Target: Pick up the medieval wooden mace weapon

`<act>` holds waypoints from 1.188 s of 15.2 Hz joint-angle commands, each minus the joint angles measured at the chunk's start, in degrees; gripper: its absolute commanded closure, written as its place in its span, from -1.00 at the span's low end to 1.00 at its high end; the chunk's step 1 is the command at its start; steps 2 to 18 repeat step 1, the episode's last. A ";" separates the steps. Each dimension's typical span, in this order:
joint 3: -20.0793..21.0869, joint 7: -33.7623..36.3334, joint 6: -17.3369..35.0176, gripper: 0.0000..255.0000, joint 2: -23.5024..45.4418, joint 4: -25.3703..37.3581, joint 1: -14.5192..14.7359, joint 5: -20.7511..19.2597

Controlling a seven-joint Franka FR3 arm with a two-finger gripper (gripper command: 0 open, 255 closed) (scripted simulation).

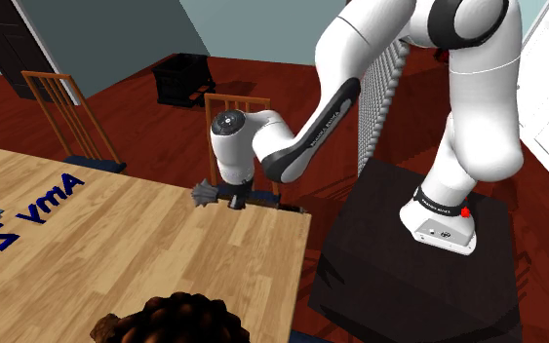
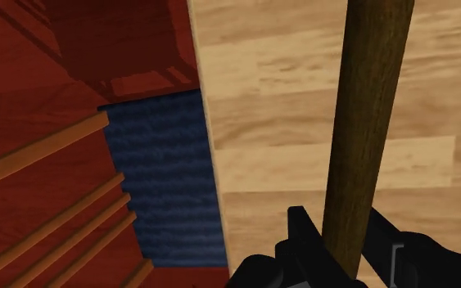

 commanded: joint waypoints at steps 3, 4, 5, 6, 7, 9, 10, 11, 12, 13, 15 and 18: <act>0.16 -0.18 -0.32 1.00 -0.34 0.02 -0.05 0.27; 0.16 -0.18 -0.32 1.00 -0.34 0.02 -0.05 0.27; 0.16 -0.18 -0.32 1.00 -0.34 0.02 -0.05 0.27; 0.16 -0.18 -0.32 1.00 -0.34 0.02 -0.05 0.27; 0.16 -0.18 -0.32 1.00 -0.34 0.02 -0.05 0.27; 0.16 -0.18 -0.32 1.00 -0.34 0.02 -0.05 0.27; 0.16 -0.18 -0.32 1.00 -0.34 0.02 -0.05 0.27; 0.16 -0.18 -0.32 1.00 -0.34 0.02 -0.05 0.27; 0.16 -0.18 -0.32 1.00 -0.34 0.02 -0.05 0.27; 0.16 -0.18 -0.32 1.00 -0.34 0.02 -0.05 0.27; 0.16 -0.18 -0.32 1.00 -0.34 0.02 -0.05 0.27; 0.16 -0.18 -0.32 1.00 -0.34 0.02 -0.05 0.27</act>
